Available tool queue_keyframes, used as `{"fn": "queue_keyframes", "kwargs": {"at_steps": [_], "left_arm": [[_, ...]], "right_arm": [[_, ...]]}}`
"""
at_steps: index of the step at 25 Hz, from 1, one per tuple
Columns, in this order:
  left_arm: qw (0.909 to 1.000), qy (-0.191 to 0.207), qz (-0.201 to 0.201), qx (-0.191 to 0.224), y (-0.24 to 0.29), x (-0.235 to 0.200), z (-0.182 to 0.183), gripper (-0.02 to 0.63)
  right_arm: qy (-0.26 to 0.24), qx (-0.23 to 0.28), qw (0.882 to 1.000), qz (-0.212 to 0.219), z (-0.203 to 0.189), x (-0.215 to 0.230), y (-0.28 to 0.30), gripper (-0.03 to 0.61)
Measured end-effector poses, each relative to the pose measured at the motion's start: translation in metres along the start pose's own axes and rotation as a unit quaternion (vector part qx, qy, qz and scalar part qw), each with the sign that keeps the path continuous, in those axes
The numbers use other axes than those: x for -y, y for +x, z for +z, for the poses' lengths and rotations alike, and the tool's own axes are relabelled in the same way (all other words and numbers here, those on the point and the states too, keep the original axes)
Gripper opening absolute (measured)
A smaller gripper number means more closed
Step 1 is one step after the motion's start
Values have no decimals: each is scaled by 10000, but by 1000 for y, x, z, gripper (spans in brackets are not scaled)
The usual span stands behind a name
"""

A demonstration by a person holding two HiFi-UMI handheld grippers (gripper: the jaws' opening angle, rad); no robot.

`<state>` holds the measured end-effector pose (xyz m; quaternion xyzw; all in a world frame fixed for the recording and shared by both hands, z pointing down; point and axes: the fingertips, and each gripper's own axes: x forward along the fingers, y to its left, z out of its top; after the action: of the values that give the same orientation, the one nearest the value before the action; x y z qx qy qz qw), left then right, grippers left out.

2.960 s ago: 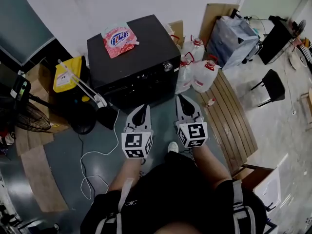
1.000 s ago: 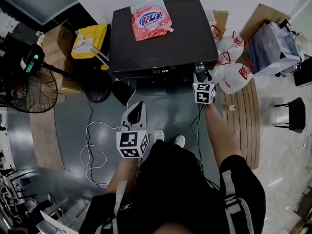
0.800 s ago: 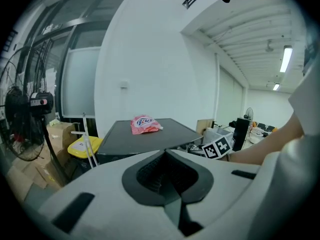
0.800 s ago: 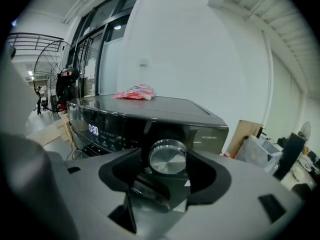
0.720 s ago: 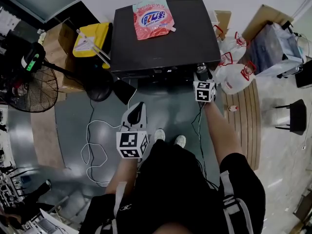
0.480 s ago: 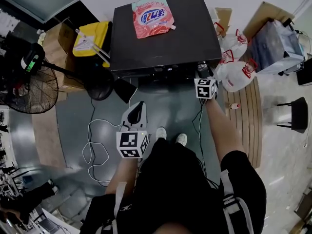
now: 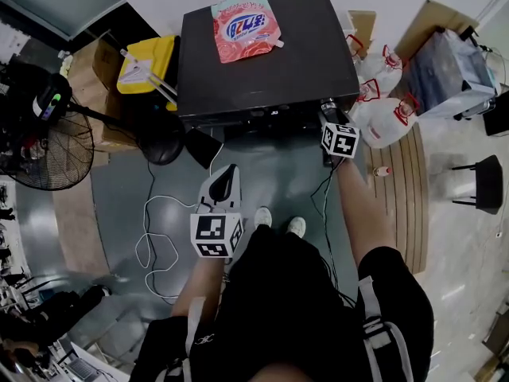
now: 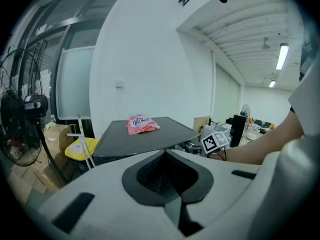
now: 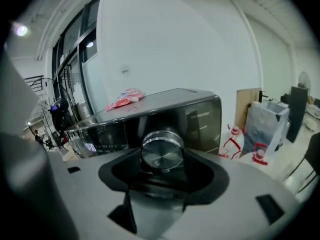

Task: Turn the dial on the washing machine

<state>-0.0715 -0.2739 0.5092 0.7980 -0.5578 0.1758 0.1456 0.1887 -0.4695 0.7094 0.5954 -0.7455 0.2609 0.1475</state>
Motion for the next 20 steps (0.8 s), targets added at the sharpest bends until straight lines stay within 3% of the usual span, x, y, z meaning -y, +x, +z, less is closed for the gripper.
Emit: {"fn": "queue_keyframes", "kwargs": {"at_steps": [6, 8, 10, 12, 20], "left_arm": [[10000, -9, -28, -79, 2, 1, -7, 3], [9999, -4, -38, -104, 1, 2, -8, 3], [9999, 10, -43, -115, 1, 2, -9, 3], [9999, 30, -48, -120, 1, 3, -9, 3], [9999, 59, -31, -131, 0, 6, -8, 3]], "right_arm": [[140, 19, 9999, 72, -1, 1, 2, 245], [682, 25, 9973, 256, -2, 2, 3, 245], [1597, 33, 9854, 590, -3, 4, 3, 245], [2122, 57, 9736, 839, -3, 4, 2, 245], [2037, 90, 9753, 848, -2, 4, 3, 245]]}}
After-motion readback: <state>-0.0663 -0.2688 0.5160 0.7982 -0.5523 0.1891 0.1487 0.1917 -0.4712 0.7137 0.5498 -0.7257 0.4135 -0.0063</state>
